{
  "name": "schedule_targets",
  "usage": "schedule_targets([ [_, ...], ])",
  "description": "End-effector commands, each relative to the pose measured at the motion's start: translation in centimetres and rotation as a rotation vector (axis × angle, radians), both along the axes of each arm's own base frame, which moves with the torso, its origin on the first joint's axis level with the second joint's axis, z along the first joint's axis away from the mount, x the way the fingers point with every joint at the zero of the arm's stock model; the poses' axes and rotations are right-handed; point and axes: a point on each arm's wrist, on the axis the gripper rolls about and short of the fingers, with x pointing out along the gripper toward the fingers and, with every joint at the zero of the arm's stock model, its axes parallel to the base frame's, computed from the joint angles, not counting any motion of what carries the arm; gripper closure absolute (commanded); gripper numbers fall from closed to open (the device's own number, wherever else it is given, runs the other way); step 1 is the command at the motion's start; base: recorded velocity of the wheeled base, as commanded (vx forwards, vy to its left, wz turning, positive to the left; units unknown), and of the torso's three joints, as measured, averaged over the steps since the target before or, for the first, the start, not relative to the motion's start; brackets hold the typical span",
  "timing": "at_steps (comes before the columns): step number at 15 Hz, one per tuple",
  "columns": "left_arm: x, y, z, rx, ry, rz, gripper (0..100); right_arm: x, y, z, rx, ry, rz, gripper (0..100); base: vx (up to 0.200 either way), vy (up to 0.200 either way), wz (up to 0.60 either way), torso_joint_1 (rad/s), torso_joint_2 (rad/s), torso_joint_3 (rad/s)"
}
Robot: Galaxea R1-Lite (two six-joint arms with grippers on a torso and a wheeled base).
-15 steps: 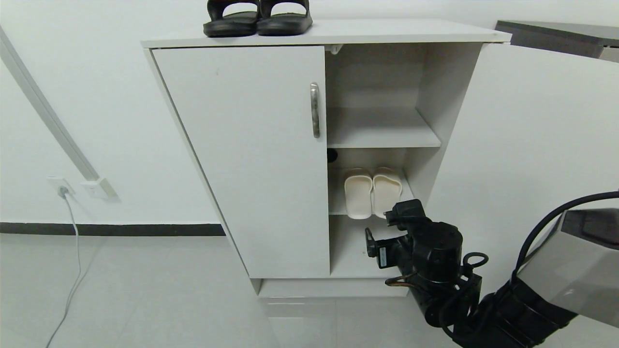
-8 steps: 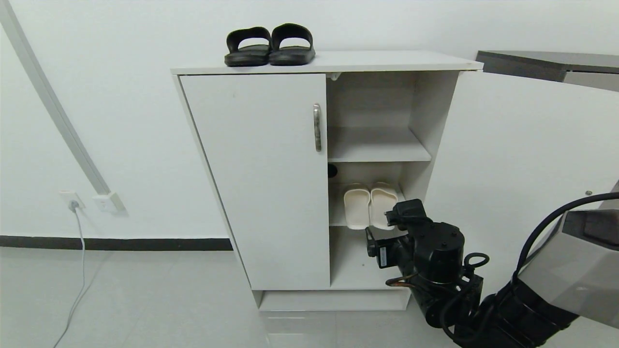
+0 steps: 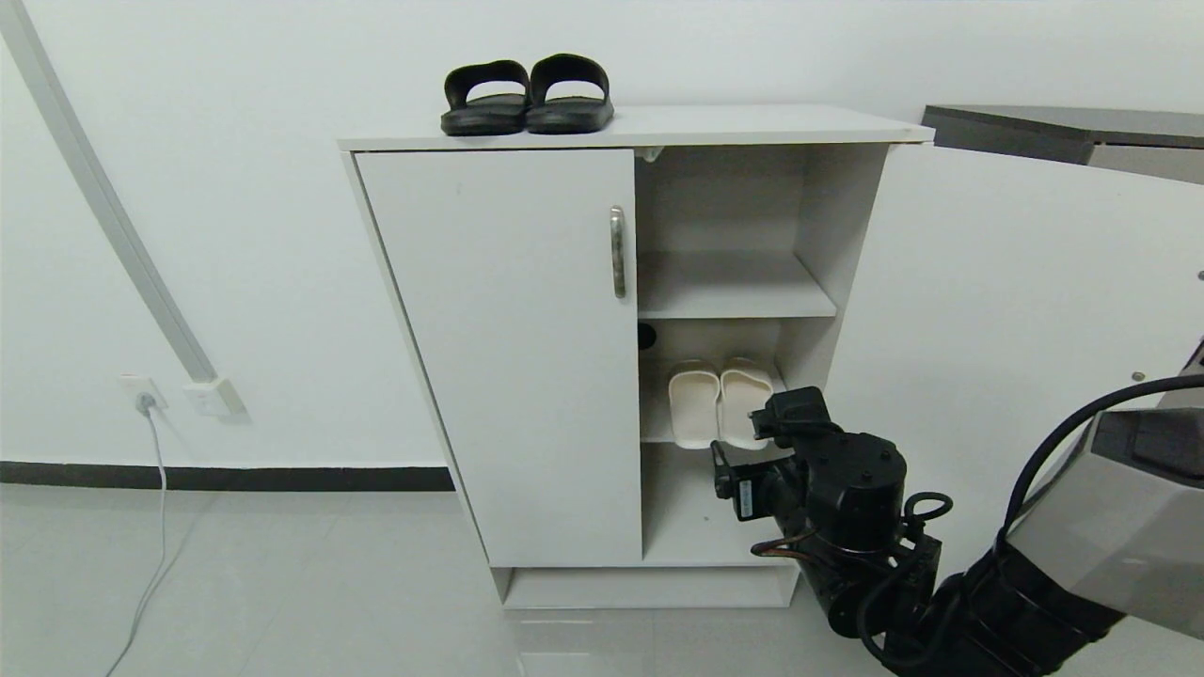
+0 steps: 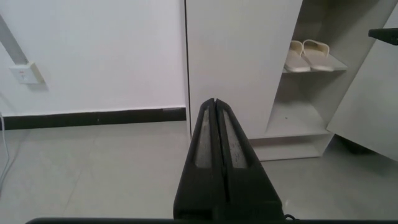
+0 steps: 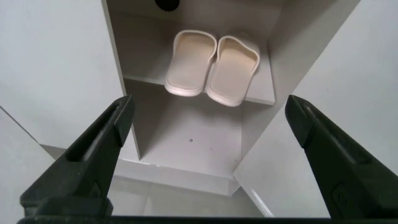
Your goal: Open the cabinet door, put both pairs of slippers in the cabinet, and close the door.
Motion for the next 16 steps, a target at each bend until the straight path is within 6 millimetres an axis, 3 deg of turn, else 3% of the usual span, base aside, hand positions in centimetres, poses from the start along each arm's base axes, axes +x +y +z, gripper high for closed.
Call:
schedule_targets([
  [1,0.01,0.00,0.01,0.000,0.001,0.000,100,0.00,0.02,-0.09,-0.002,0.001,0.000,0,0.000,0.200,0.00,0.007,0.00,0.002],
  [16,0.01,0.00,0.01,0.000,0.001,0.000,100,-0.26,-0.30,-0.58,-0.003,0.000,0.002,0,0.000,0.200,0.00,0.003,0.00,0.003],
])
